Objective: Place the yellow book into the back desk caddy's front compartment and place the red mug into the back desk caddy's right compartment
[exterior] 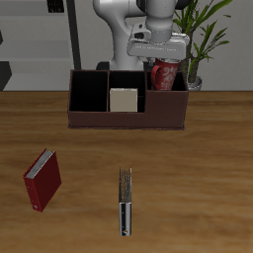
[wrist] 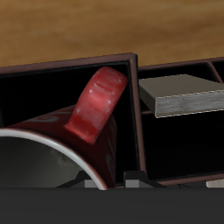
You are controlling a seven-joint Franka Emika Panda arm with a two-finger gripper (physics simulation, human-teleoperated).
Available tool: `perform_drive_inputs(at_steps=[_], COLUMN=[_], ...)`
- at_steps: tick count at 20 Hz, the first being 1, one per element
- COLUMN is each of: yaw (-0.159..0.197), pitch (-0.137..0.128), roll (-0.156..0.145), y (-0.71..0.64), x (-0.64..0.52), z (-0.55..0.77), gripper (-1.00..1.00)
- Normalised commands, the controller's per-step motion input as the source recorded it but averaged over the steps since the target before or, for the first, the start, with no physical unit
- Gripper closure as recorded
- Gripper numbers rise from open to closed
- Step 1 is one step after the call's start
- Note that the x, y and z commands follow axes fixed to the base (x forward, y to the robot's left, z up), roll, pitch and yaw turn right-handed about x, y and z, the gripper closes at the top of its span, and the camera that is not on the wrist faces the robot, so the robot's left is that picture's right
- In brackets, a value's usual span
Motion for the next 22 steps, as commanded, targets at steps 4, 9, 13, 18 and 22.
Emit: perform_drive_inputs(at_steps=[4,9,13,18,22], yaw=[0.005,0.008,0.029,0.042,0.004], pitch=[0.053,0.043,0.055,0.084,0.021], roll=[-0.015,-0.012,-0.012,0.057,0.024], y=[-0.06,-0.06,-0.01,0.08,0.07], x=[0.06,0.06,0.1,0.06,-0.02], z=[-0.26,-0.2,-0.33,-0.3,-0.07], gripper=[1.0,1.0,1.0,-1.0,-1.0])
